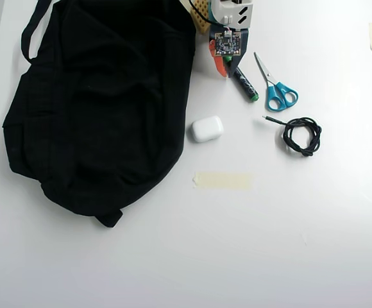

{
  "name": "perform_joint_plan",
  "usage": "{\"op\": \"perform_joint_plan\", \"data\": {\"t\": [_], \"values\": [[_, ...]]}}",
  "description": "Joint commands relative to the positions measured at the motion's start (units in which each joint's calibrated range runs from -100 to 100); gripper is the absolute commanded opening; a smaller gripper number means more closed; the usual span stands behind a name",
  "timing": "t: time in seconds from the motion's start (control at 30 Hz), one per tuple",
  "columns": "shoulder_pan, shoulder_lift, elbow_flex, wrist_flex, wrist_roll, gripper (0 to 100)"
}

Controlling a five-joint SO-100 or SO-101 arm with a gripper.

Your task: Put the usbc cable into the black bag

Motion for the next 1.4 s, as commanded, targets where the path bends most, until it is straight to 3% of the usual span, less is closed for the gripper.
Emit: {"op": "perform_joint_plan", "data": {"t": [0.0,0.67,0.87,1.0,1.13,1.37], "values": [[-0.18,-0.2,0.75,-0.28,0.17,2],[-0.48,-0.29,0.75,-1.31,-0.31,2],[-2.88,-0.2,0.75,-25.34,-0.36,2],[-3.17,-0.2,0.12,-28.01,-0.25,2],[-3.7,0.96,-2.48,-24.57,-2.04,2],[-6.24,2.95,-21.8,0.84,-5.08,2]]}}
